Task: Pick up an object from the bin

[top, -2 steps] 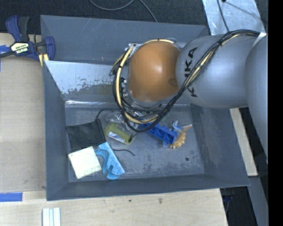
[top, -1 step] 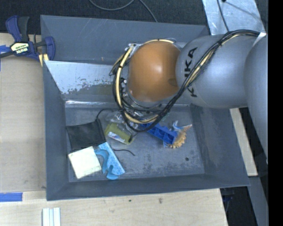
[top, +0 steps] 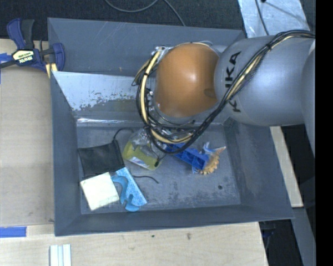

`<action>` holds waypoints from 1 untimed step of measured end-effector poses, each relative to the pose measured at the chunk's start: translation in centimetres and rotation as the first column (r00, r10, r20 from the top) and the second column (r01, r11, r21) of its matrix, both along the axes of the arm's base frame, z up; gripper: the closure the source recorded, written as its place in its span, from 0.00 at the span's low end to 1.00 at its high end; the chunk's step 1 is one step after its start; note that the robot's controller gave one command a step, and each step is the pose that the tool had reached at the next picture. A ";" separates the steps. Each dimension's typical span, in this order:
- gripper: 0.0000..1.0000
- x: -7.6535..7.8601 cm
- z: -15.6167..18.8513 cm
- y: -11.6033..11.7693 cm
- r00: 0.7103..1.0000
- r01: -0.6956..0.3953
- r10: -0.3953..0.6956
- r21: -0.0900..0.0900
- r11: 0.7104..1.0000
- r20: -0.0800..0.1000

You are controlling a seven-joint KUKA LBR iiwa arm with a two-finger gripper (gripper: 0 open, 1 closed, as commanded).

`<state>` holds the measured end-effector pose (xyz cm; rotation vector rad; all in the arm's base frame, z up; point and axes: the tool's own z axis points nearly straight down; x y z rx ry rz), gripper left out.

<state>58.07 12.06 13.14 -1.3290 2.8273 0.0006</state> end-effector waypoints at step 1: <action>1.00 1.1 5.8 0.6 1.000 0.017 -0.017 0.001 1.000 0.000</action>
Offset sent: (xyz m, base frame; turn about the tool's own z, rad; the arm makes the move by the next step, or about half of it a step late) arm -0.0057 0.0002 0.0548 -0.0101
